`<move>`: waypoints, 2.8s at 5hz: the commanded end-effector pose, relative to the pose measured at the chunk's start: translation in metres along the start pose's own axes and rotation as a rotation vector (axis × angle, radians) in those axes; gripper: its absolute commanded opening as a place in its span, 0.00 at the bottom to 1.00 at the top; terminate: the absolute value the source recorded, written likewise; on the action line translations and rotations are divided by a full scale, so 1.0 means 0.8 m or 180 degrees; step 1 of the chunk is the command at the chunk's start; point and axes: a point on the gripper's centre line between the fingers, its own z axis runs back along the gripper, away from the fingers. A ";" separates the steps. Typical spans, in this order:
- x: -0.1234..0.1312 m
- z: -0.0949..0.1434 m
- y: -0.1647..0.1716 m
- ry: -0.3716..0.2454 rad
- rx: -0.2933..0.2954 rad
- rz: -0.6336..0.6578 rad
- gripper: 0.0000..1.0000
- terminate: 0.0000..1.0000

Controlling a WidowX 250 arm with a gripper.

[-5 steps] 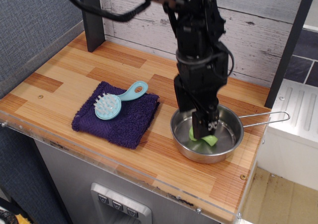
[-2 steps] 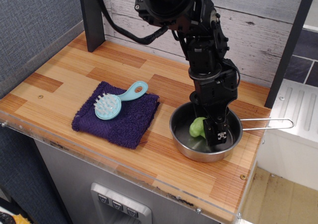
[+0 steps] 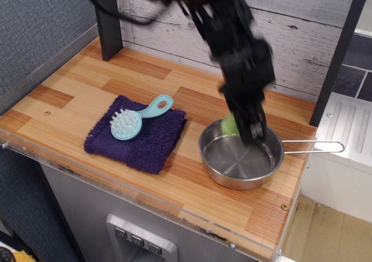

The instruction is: Moves the broccoli from the pan to the table.

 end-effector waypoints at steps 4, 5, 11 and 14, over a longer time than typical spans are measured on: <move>0.002 -0.037 0.092 0.0563 0.0886 0.0468 0.00 0.00; -0.014 -0.051 0.102 0.0697 0.0997 0.0607 0.00 0.00; -0.070 0.107 0.083 0.0593 0.1132 0.2979 1.00 0.00; -0.092 0.116 0.075 0.0499 0.1081 0.2419 1.00 0.00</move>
